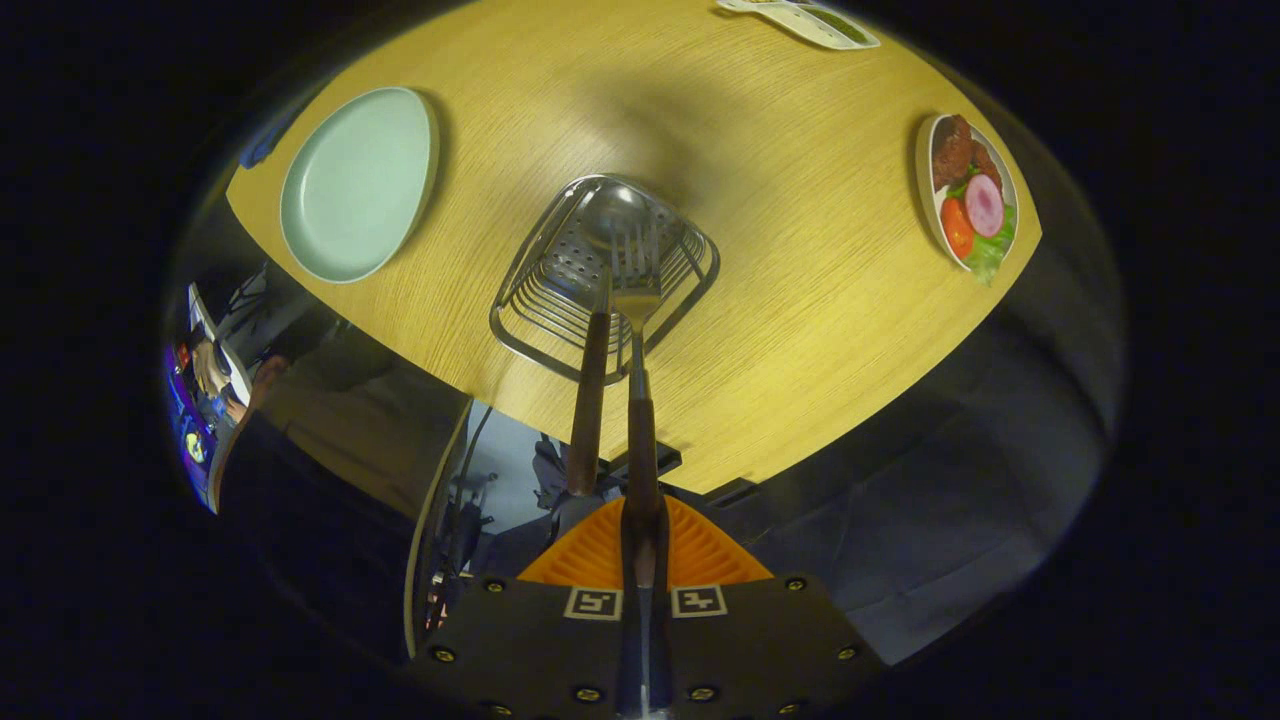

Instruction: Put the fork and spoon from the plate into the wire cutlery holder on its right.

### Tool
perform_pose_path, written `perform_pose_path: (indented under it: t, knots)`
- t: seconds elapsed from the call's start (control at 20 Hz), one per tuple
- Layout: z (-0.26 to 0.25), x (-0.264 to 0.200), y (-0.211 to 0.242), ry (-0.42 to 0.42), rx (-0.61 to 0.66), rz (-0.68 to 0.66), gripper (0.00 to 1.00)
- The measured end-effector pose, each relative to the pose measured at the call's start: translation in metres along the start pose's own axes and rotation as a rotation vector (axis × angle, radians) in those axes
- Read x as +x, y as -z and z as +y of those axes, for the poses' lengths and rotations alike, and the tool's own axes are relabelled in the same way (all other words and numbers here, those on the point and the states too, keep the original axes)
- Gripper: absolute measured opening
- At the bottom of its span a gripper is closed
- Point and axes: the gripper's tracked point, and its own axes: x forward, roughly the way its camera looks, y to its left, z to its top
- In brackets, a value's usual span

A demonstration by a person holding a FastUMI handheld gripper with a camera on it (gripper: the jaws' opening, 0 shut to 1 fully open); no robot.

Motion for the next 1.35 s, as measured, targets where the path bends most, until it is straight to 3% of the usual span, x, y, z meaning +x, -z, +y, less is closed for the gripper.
perform_pose_path:
  t: [0.4, 0.55, 0.7, 0.75, 0.9, 1.35]
  knots:
    - [-0.003, 0.0, -0.029, 0.023, -0.072, 0.065, 0.04]
    - [-0.005, -0.005, -0.032, 0.005, -0.061, 0.047, 0.12]
    - [-0.007, -0.011, -0.03, -0.023, -0.037, 0.008, 0.12]
    - [-0.004, -0.012, -0.029, -0.037, -0.027, -0.013, 0.19]
    - [-0.004, -0.031, -0.029, -0.071, 0.031, -0.138, 0.21]
    - [0.034, -0.091, -0.026, -0.166, 0.305, -0.733, 0.21]
